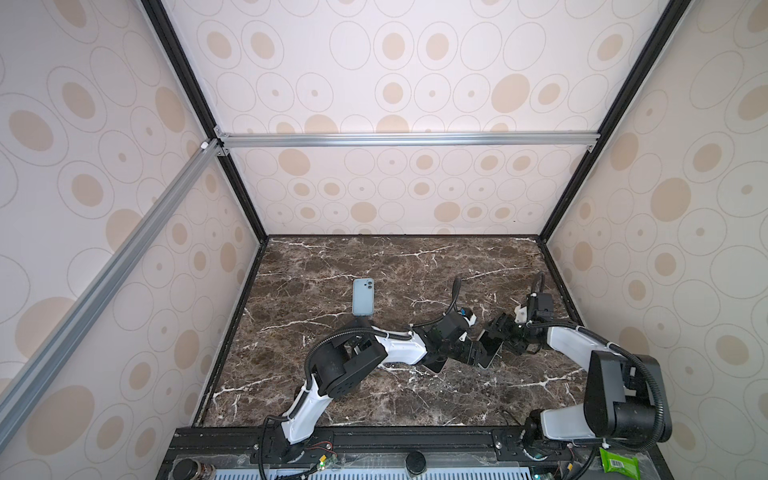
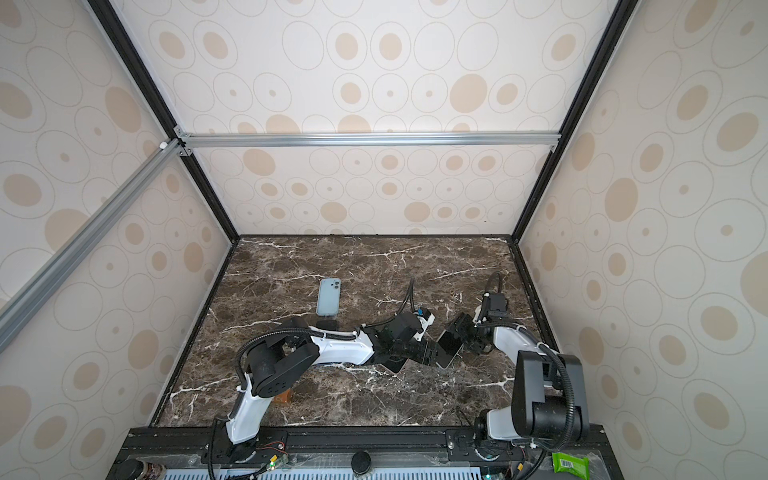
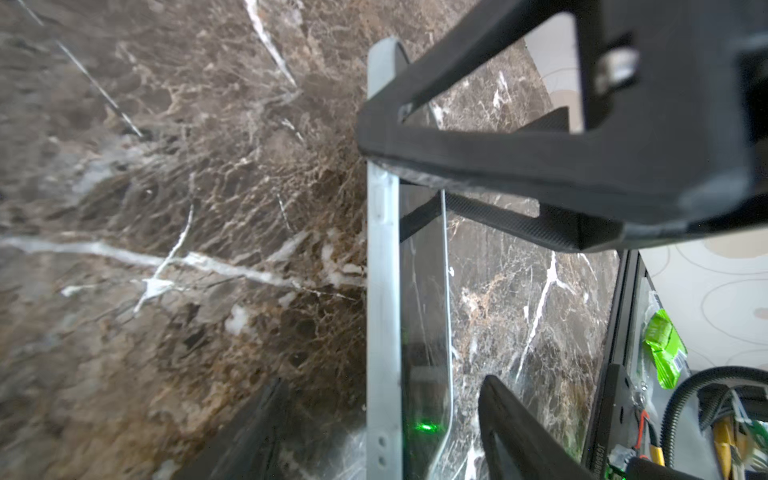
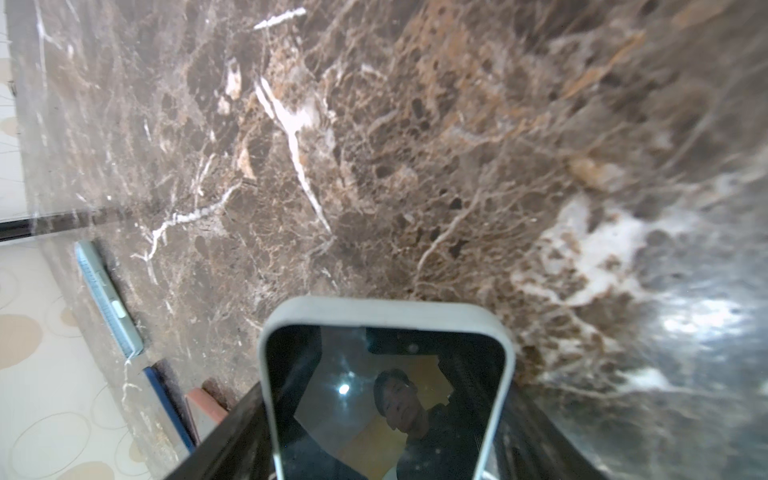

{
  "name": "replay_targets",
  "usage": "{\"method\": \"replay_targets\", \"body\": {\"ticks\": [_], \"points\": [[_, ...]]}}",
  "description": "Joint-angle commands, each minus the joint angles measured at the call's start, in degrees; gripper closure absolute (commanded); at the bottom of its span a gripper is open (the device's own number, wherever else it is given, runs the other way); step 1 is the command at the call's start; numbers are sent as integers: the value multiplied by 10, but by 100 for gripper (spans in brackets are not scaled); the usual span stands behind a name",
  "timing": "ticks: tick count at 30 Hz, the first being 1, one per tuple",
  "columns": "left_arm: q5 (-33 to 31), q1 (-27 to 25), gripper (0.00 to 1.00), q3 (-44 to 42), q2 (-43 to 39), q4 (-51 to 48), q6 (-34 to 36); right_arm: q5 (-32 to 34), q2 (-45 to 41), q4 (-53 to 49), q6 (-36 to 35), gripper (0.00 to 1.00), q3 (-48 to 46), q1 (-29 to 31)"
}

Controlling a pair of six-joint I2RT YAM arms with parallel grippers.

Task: Take the phone out of the phone case
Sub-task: 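Grasp the phone's side edge with the left gripper while the right releases it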

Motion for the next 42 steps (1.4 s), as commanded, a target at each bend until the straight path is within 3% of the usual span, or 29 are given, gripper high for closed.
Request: {"method": "replay_targets", "body": {"ticks": [1, 7, 23, 33, 40, 42], "points": [[39, 8, 32, 22, 11, 14, -29, -28, 0, -2, 11, 49, -22, -5], [75, 11, 44, 9, 20, 75, -55, -59, -9, 17, 37, 49, -34, -14], [54, 11, 63, 0, 4, 72, -36, -89, -27, -14, 117, 54, -29, -36], [50, 11, 77, -4, -4, 72, -31, -84, -41, -32, 119, 55, -23, -40], [48, 12, 87, -5, -24, 67, -18, -79, -73, -50, 114, 51, -13, -40], [47, 11, 90, 0, -33, 58, -10, -76, -87, -61, 108, 45, -7, -40]]}}
